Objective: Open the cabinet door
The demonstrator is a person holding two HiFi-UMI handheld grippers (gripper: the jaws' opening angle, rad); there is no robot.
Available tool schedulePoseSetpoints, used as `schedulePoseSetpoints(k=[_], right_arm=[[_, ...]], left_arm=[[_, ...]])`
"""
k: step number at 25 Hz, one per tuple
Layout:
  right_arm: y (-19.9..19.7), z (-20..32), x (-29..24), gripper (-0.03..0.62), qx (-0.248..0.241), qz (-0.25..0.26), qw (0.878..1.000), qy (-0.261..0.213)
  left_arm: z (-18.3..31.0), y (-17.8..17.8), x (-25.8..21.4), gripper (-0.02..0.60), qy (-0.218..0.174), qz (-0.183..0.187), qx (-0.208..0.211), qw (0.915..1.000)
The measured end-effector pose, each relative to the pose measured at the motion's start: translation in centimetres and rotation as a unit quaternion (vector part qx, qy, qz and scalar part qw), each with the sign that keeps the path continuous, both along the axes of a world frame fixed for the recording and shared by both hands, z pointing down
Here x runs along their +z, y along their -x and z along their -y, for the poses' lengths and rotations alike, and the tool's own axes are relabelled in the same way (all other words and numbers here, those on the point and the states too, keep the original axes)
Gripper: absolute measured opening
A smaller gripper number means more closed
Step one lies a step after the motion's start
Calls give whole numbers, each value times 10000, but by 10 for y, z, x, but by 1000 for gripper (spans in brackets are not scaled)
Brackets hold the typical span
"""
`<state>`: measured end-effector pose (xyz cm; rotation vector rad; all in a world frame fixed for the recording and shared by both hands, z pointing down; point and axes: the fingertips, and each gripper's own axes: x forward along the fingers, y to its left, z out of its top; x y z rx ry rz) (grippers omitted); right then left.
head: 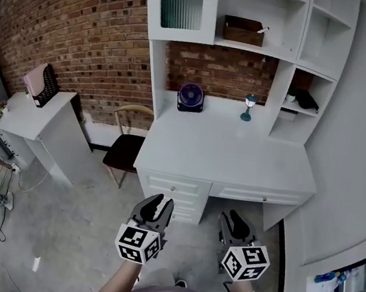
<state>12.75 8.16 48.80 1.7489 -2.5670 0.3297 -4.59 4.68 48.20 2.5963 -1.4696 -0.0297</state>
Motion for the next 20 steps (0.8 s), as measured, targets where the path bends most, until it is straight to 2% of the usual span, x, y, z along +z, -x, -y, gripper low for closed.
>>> schedulePoseSetpoints(k=[4,10,16,20], right_arm=[[-2,7,2,157,-82,166,9998,68],[-5,32,8,184,-118,303,9994,119],[-2,91,0,190,-210,360,9991,-75],[0,149,-18,192,-299,297,9987,-273]], left_arm=[[6,2,1,109,13,92,-90,9999],[28,1,4,118,-34,117,-80,9999],[91,3,3,129,-152,154,-57,9998],[150,7,-13,129,-344,169,-63,9992]])
